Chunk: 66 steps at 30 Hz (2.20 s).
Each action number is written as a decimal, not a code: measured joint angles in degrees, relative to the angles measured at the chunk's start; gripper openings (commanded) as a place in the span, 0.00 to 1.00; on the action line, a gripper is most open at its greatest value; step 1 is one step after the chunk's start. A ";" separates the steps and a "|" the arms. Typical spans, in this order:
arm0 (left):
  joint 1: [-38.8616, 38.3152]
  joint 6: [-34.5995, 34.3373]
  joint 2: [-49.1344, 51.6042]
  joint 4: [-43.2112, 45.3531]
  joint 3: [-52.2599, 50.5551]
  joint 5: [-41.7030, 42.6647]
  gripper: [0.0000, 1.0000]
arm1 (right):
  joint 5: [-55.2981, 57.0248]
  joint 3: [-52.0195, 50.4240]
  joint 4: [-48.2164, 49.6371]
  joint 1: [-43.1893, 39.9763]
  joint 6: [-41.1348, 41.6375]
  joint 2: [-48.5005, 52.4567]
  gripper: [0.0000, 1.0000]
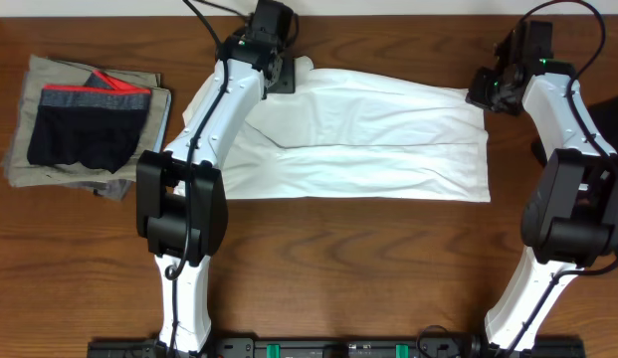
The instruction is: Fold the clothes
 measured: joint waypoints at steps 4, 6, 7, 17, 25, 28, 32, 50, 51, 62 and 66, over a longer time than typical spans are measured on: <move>-0.39 7.78 0.00 3.91 0.00 3.65 0.81 | -0.46 0.00 0.09 0.00 0.48 0.00 0.01; -0.72 12.48 0.02 6.01 0.00 4.42 0.81 | -0.68 0.00 0.24 0.00 0.61 0.00 0.01; -0.90 14.25 0.02 6.95 0.00 4.72 0.81 | -0.72 0.00 0.33 0.00 0.68 0.00 0.01; -1.88 25.51 4.90 15.19 0.00 5.22 0.81 | -1.16 0.00 0.15 0.00 0.90 0.00 0.01; -1.42 29.00 10.23 20.63 0.00 5.18 0.73 | -1.31 0.00 0.09 0.00 0.90 0.00 0.01; -1.14 29.70 10.51 22.38 0.00 5.18 0.70 | -1.31 0.00 0.11 0.00 0.90 0.00 0.01; -0.48 30.18 10.56 23.26 0.00 5.18 0.61 | -1.33 0.00 0.09 0.00 0.87 0.00 0.01; 0.31 30.42 11.80 23.63 0.00 5.25 0.61 | -1.60 0.00 0.09 0.00 0.87 0.00 0.01; 0.31 30.42 12.20 23.63 0.00 5.25 0.61 | -1.60 0.00 0.09 0.00 0.87 0.00 0.01; 0.31 29.07 13.90 23.80 0.00 3.76 0.24 | -1.66 0.00 0.31 0.00 0.87 0.00 0.01; 0.31 26.93 13.68 22.71 0.00 2.19 0.24 | -1.66 0.00 0.26 0.00 0.87 0.00 0.01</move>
